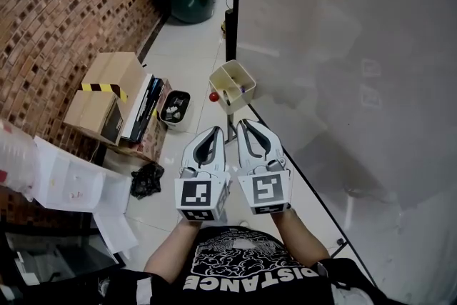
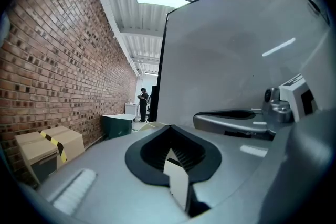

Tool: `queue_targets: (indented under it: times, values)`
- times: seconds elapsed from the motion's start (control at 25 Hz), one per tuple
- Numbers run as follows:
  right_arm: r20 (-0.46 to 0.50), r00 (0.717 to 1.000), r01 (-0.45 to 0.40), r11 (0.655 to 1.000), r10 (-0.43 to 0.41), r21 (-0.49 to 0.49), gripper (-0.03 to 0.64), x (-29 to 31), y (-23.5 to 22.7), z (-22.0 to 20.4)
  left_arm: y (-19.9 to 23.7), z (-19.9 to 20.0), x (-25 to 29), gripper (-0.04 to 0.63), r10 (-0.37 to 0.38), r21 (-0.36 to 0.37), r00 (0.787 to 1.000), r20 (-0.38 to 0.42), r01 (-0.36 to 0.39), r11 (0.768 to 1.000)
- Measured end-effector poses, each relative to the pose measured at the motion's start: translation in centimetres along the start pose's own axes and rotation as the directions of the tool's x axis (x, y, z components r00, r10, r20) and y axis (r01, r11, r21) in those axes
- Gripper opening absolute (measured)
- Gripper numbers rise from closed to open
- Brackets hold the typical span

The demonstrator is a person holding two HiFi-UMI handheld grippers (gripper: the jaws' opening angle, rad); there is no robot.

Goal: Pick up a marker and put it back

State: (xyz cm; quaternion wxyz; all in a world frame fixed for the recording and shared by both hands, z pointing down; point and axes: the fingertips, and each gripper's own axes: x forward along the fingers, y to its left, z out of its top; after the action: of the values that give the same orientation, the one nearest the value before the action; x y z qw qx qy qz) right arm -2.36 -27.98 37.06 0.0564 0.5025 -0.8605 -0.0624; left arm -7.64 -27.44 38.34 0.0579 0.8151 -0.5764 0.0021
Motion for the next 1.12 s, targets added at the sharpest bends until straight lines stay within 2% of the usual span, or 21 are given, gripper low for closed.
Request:
queue_targets:
  times: [0.32, 0.48, 0.76, 1.12]
  values:
    - [0.034, 0.999, -0.017, 1.0, 0.016, 0.024, 0.0, -3.5, 0.3, 1.5, -2.7, 0.5, -2.0, 0.006, -0.007, 0.019, 0.999, 0.033, 0.007, 1.0]
    - [0.045, 0.998, -0.039, 0.998, 0.037, 0.048, 0.0, -5.0, 0.4, 2.1, -4.2, 1.0, -3.2, 0.006, -0.013, 0.021, 1.0, 0.022, 0.012, 1.0]
    - [0.061, 0.995, -0.083, 0.993, 0.079, 0.083, 0.0, -7.1, 1.1, 2.4, -5.7, 1.5, -5.0, 0.006, 0.001, 0.032, 0.999, 0.051, -0.002, 0.999]
    - [0.064, 0.994, -0.088, 0.993, 0.083, 0.078, 0.0, -8.4, 1.2, 2.4, -6.5, 1.7, -6.1, 0.006, 0.014, 0.052, 0.998, 0.058, -0.017, 0.999]
